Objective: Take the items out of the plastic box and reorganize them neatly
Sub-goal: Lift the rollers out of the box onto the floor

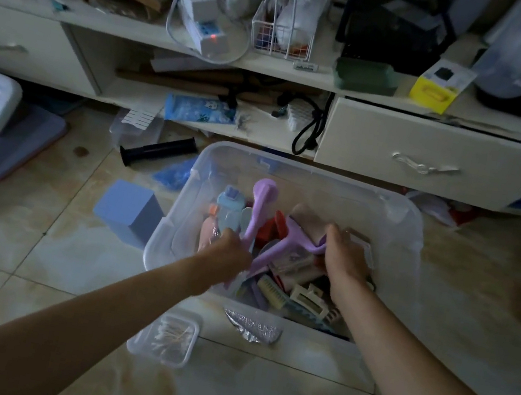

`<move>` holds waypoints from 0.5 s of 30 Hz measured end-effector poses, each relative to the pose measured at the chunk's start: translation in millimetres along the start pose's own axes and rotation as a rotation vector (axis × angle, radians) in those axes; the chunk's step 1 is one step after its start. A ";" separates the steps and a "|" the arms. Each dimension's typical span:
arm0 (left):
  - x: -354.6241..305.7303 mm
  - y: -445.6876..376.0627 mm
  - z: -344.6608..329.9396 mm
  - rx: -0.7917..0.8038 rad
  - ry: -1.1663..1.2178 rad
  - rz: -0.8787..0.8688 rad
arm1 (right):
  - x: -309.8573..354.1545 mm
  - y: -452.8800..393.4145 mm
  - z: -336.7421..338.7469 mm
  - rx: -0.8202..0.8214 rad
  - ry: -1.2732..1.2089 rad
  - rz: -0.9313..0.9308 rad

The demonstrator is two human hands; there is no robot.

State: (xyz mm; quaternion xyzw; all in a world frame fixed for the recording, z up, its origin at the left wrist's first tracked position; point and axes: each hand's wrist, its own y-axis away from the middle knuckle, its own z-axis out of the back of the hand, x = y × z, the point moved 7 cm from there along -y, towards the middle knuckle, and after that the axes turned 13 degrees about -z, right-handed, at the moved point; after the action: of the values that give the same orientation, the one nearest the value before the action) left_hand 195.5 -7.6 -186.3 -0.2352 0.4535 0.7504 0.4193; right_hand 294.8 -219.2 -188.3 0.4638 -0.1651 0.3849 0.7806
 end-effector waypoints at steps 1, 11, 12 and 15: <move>0.7 0.5 -3.4 -0.004 -0.003 -0.035 | 1.1 3.2 -6.2 0.035 0.010 0.018; 1.5 -8.4 -5.9 0.028 0.011 -0.221 | -8.3 8.3 -49.6 0.400 -0.194 -0.164; 1.7 -9.5 -3.8 0.014 0.011 -0.250 | -7.3 8.9 -52.9 0.482 -0.250 -0.179; 8.4 -16.1 10.7 -0.082 0.074 -0.269 | -10.6 -9.8 -52.1 0.503 -0.239 -0.199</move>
State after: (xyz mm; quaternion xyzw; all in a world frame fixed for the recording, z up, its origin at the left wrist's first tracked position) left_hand 204.8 9.1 -195.1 -0.3384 0.4019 0.6962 0.4891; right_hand 290.1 -182.3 -227.5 0.6989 -0.1090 0.2780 0.6500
